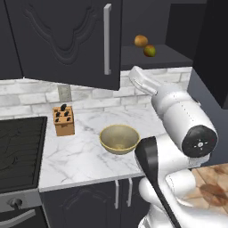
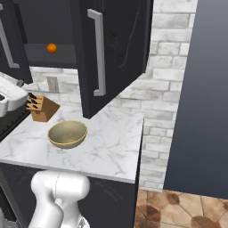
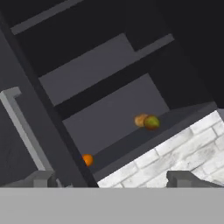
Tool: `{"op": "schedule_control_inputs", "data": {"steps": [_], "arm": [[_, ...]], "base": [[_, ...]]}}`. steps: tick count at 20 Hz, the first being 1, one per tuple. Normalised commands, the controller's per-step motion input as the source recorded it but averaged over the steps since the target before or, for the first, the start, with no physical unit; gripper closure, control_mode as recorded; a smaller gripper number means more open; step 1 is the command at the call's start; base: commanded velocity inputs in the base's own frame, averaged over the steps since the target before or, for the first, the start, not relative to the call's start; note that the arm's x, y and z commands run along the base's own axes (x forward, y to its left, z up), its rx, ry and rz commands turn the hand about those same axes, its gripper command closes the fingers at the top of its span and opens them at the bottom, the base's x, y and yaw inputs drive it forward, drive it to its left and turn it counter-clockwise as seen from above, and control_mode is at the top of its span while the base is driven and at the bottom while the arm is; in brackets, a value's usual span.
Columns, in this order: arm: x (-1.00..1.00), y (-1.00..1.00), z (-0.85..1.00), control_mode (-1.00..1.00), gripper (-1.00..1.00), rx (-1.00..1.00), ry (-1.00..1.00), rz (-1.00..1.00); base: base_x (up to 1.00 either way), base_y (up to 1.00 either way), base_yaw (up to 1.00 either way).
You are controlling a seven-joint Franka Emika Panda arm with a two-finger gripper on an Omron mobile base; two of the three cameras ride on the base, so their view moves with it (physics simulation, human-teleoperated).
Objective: Open the cabinet. Pick the tangerine and mango from the cabinet and place them into the bowl. Then close the cabinet.
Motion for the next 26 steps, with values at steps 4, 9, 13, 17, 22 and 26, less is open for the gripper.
{"op": "schedule_control_inputs", "data": {"steps": [4,9,13,17,22,26], "arm": [[0.22,-0.49,0.00,-1.00,-1.00,0.11,0.00,0.31],[0.37,-0.21,0.00,-1.00,-1.00,0.09,0.04,0.17],[0.61,0.00,0.00,-1.00,-1.00,0.04,0.08,0.05],[0.75,0.00,0.00,-1.00,-1.00,0.01,0.09,0.01],[0.76,0.00,0.00,-1.00,-1.00,0.01,0.11,0.01],[0.67,0.00,0.00,-1.00,-1.00,0.02,0.14,0.07]], "base": [[0.00,0.00,0.00],[0.00,0.00,0.00],[0.00,0.00,0.00],[0.00,0.00,0.00],[0.00,0.00,0.00],[0.00,0.00,0.00]]}}
